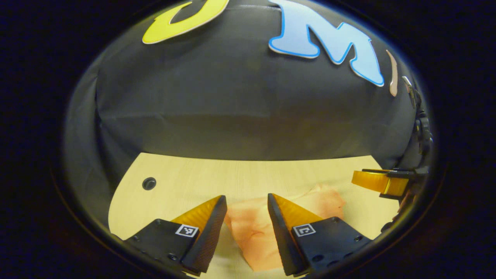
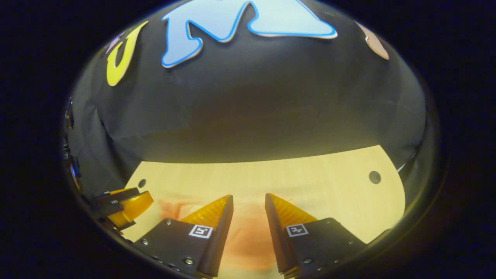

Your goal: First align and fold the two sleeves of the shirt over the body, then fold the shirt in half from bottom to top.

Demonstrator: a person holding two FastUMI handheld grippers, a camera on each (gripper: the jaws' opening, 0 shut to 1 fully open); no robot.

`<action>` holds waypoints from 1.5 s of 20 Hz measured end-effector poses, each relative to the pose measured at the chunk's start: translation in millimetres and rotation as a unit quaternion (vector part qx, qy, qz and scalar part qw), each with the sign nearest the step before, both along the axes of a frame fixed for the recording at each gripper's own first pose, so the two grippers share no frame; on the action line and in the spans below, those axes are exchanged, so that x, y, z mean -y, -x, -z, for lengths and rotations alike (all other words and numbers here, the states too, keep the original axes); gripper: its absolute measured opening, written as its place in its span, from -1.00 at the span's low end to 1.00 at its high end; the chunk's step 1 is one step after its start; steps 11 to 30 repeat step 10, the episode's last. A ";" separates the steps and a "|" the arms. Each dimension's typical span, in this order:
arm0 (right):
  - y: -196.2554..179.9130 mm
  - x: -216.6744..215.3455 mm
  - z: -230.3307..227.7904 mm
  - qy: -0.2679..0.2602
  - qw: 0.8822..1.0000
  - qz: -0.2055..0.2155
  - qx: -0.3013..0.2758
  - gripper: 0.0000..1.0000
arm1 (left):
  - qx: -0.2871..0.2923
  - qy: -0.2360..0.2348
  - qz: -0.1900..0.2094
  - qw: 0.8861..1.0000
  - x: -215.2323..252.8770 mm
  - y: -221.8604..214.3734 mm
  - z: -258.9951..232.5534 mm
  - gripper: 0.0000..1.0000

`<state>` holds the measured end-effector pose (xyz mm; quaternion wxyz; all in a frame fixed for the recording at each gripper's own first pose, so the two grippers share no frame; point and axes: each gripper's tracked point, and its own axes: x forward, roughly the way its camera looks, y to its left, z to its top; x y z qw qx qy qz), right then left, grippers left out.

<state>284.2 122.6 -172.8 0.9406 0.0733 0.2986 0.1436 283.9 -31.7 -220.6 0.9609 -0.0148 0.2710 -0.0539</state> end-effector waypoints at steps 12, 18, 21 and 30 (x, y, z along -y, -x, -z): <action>150.0 18.4 -82.7 -0.010 0.998 0.000 0.063 0.08 | 0.064 -0.008 0.014 0.998 0.6 175.7 -107.4 0.47; 150.0 18.4 -82.7 -0.010 0.998 0.000 0.063 0.08 | 0.064 -0.008 0.014 0.998 0.6 175.7 -107.4 0.47; 150.0 18.4 -82.7 -0.010 0.998 0.000 0.063 0.08 | 0.064 -0.008 0.014 0.998 0.6 175.7 -107.4 0.47; 150.0 18.4 -82.7 -0.010 0.998 0.000 0.063 0.08 | 0.064 -0.008 0.014 0.998 0.6 175.7 -107.4 0.47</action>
